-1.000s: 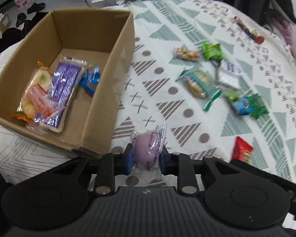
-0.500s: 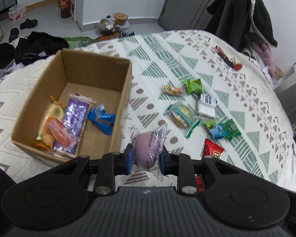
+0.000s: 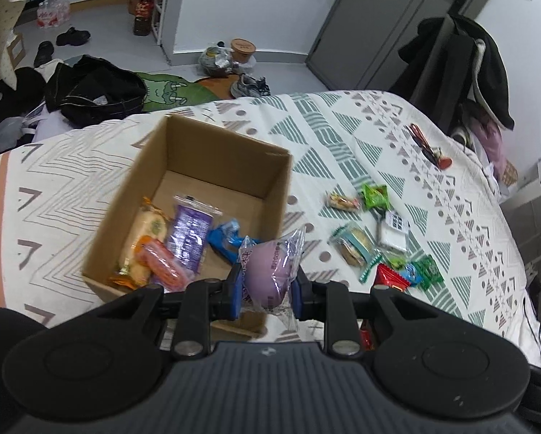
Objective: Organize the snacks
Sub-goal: 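Drop the pink pastry into the box with the left gripper while the right drops the red bar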
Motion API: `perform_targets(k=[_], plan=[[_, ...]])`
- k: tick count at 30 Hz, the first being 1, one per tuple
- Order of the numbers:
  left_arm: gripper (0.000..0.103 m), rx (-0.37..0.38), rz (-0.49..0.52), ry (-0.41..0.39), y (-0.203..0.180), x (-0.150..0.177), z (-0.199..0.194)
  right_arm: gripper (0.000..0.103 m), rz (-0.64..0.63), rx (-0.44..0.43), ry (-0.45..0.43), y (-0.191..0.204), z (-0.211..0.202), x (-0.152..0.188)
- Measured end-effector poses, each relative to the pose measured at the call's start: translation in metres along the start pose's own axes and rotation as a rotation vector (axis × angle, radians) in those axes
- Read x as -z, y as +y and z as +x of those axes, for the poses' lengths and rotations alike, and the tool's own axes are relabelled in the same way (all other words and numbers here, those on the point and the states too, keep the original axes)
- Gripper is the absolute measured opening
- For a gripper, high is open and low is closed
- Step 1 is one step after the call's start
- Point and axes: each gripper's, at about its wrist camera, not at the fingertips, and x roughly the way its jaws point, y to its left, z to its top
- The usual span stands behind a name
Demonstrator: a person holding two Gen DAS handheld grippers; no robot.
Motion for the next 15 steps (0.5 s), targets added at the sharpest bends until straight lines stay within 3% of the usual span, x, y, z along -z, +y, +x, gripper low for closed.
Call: perform_targets(k=[15], plan=[[0.030, 0.105, -0.108, -0.003, 0.054, -0.035, -0.014, 0.021, -0.060, -0.029, -0.001, 0.053, 0.018, -0.010]])
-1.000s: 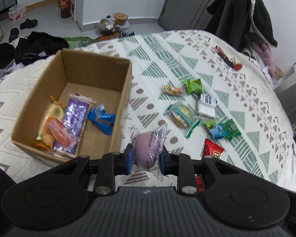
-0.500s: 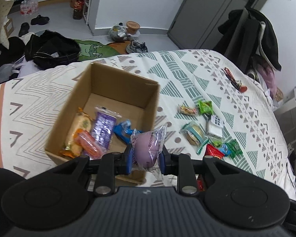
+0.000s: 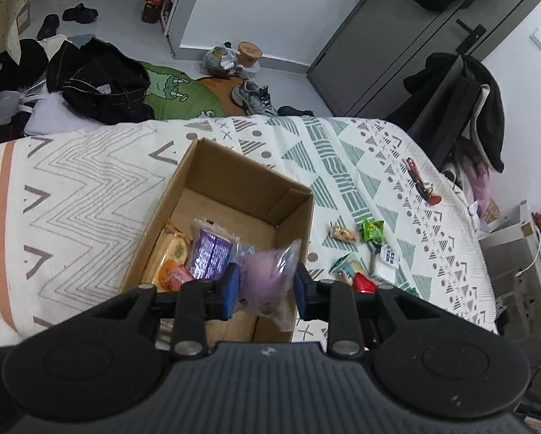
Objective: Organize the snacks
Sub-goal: 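Drop the pink pastry into the box with the left gripper while the right drops the red bar, then move both grippers back toward the remaining snacks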
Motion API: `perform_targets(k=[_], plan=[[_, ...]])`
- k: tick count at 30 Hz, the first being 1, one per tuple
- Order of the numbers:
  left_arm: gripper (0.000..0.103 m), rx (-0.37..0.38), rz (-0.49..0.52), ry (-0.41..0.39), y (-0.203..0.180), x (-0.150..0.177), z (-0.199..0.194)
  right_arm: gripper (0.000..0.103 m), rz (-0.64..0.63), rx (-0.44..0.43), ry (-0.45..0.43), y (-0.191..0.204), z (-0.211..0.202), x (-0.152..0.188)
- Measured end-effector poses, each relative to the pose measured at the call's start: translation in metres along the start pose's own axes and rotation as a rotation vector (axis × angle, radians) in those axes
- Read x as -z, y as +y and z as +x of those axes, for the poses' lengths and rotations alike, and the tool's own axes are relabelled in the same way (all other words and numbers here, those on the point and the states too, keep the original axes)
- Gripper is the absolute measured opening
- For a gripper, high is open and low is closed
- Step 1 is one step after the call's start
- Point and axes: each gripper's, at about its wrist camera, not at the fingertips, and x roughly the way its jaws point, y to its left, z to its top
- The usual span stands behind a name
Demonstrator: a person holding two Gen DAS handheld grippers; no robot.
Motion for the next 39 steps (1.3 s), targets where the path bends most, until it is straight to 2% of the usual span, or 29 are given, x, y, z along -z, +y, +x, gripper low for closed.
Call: perform_targets(k=[4, 9, 12, 13, 15, 20, 28, 30, 35, 39], plan=[[0.032, -0.004, 0.006, -0.008, 0.006, -0.006, -0.006, 0.021, -0.007, -0.004, 0.002, 0.009, 0.006, -0.003], [0.045, -0.036, 0.002, -0.009, 0.017, -0.014, -0.011, 0.022, -0.010, -0.009, 0.006, 0.019, 0.013, -0.006], [0.054, -0.058, 0.006, -0.012, 0.020, -0.015, -0.013, 0.029, -0.004, -0.018, 0.003, 0.021, 0.015, -0.008], [0.057, -0.072, 0.010, -0.011, 0.021, -0.016, -0.012, 0.035, -0.004, -0.028, 0.003, 0.021, 0.015, -0.008], [0.070, -0.108, 0.023, -0.013, 0.021, -0.015, -0.012, 0.045, -0.003, -0.026, 0.002, 0.021, 0.015, -0.008], [0.084, -0.150, 0.042, -0.006, 0.019, -0.015, -0.008, 0.053, 0.009, 0.004, -0.002, 0.012, 0.010, -0.006], [0.086, -0.154, 0.082, 0.018, 0.001, -0.009, 0.001, 0.072, 0.042, 0.083, -0.030, -0.020, -0.009, -0.003], [0.093, -0.147, 0.094, 0.019, -0.006, -0.006, 0.003, 0.075, 0.053, 0.101, -0.042, -0.031, -0.015, -0.002], [0.102, -0.142, 0.137, -0.002, -0.026, 0.002, 0.006, 0.082, 0.087, 0.138, -0.064, -0.055, -0.029, 0.000], [0.102, -0.124, 0.161, -0.014, -0.042, 0.008, 0.009, 0.087, 0.107, 0.167, -0.084, -0.073, -0.038, 0.003]])
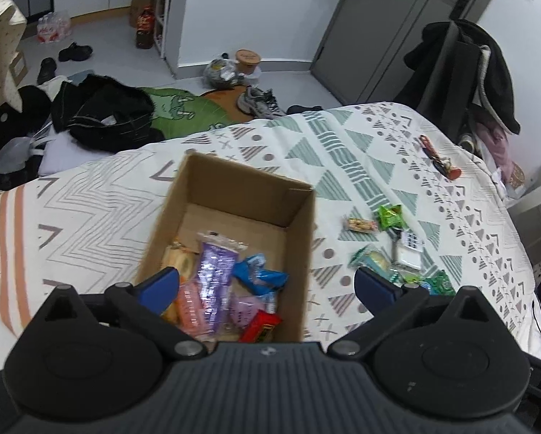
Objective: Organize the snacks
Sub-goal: 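Move both grippers back toward the remaining snacks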
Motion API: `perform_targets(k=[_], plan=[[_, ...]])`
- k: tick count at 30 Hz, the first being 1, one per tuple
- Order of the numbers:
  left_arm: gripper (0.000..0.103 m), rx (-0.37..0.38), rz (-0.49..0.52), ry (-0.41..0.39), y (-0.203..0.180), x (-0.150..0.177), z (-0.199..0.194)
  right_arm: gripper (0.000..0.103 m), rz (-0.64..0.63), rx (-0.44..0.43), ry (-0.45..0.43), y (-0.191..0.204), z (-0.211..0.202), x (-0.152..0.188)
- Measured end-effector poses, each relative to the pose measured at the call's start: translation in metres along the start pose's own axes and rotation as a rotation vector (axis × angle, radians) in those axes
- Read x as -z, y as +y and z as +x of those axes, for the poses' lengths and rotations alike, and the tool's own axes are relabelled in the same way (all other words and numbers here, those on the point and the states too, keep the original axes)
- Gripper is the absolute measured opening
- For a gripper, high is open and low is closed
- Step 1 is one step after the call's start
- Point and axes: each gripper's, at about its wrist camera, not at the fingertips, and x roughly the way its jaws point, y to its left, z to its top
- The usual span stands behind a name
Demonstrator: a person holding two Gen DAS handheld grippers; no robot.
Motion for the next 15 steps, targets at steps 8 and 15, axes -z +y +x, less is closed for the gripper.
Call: perform_targets(k=[8, 15], plan=[[0.103, 0.050, 0.071, -0.027, -0.041, 0.006, 0.007, 0.096, 0.057, 0.030, -0.051, -0.039, -0.012, 0.001], [0.103, 0.052, 0.101, 0.009, -0.071, 0.011, 0.022, 0.098, 0.100, 0.059, -0.078, -0.073, -0.017, -0.001]])
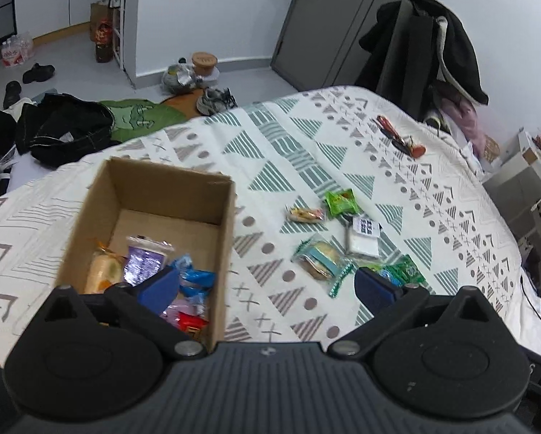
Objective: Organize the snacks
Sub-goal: 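Move both grippers back toward the remaining snacks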
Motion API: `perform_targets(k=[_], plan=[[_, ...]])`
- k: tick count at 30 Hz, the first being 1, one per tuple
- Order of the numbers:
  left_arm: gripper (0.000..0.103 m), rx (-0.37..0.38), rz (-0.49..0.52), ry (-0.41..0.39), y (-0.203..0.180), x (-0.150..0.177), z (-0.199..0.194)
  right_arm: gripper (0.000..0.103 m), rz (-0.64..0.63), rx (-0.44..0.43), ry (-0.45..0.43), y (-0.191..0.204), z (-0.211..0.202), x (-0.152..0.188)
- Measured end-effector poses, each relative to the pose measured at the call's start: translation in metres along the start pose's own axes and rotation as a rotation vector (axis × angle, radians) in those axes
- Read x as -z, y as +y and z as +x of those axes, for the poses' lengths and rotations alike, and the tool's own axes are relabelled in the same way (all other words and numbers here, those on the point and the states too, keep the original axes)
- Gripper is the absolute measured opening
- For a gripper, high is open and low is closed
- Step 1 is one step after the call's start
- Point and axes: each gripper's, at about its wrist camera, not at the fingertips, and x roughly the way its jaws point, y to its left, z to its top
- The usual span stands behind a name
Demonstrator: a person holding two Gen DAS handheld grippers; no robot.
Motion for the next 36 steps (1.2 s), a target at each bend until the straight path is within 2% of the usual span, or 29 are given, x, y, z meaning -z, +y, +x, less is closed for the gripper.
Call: perform_targets(k=[8, 14, 19, 30, 36], plan=[[0.102, 0.003, 0.017, 0.047, -0.024, 0.001, 0.020, 0.101, 0.046, 0.014, -0.026, -0.032, 0.005, -0.008], [0.102, 0.013, 0.009, 0.056, -0.039, -0.002, 0.036, 0.103, 0.136, -0.028, -0.001, -0.058, 0.019, -0.013], [0.102, 0.021, 0.001, 0.060, -0.049, -0.006, 0.053, 0.103, 0.144, -0.010, 0.014, -0.068, 0.034, -0.017], [0.096, 0.012, -0.068, 0.125, -0.055, -0.010, 0.113, 0.103, 0.170, -0.009, -0.001, -0.090, 0.072, -0.031], [0.096, 0.001, -0.094, 0.151, -0.059, -0.012, 0.142, 0.102, 0.183, -0.014, 0.013, -0.098, 0.097, -0.037]])
